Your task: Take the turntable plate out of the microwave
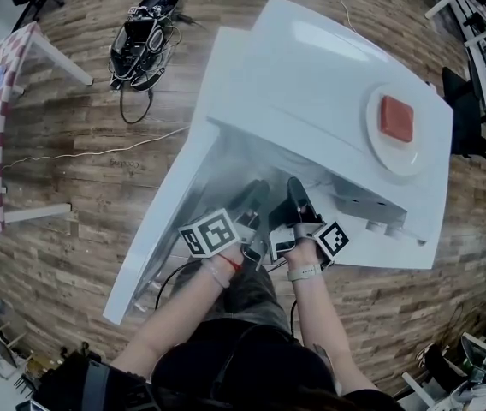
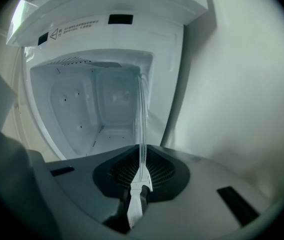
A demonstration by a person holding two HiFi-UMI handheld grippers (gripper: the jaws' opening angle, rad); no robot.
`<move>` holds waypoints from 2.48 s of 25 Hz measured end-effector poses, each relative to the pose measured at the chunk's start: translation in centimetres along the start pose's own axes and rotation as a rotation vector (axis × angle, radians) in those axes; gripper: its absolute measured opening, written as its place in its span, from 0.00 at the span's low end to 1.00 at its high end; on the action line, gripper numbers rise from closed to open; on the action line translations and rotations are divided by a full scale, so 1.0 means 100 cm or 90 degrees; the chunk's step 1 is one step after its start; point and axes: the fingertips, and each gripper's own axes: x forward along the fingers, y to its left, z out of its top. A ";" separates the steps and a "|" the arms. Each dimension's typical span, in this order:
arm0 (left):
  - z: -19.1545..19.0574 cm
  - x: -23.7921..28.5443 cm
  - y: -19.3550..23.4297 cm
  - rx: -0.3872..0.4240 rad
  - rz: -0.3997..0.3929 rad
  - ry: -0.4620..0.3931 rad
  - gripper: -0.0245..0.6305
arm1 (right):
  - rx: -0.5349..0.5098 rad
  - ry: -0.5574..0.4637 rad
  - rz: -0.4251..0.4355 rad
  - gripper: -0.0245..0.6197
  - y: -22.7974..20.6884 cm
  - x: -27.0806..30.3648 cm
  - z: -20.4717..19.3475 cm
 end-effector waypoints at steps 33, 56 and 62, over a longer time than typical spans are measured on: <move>-0.017 0.020 0.000 -0.130 -0.143 0.071 0.19 | 0.032 0.045 0.040 0.11 0.001 -0.035 -0.019; -0.012 0.031 -0.003 -0.177 -0.180 0.037 0.11 | 0.038 0.090 0.037 0.11 -0.005 -0.054 -0.039; -0.012 0.032 -0.006 -0.203 -0.187 0.032 0.10 | 0.042 0.097 0.041 0.11 -0.005 -0.053 -0.039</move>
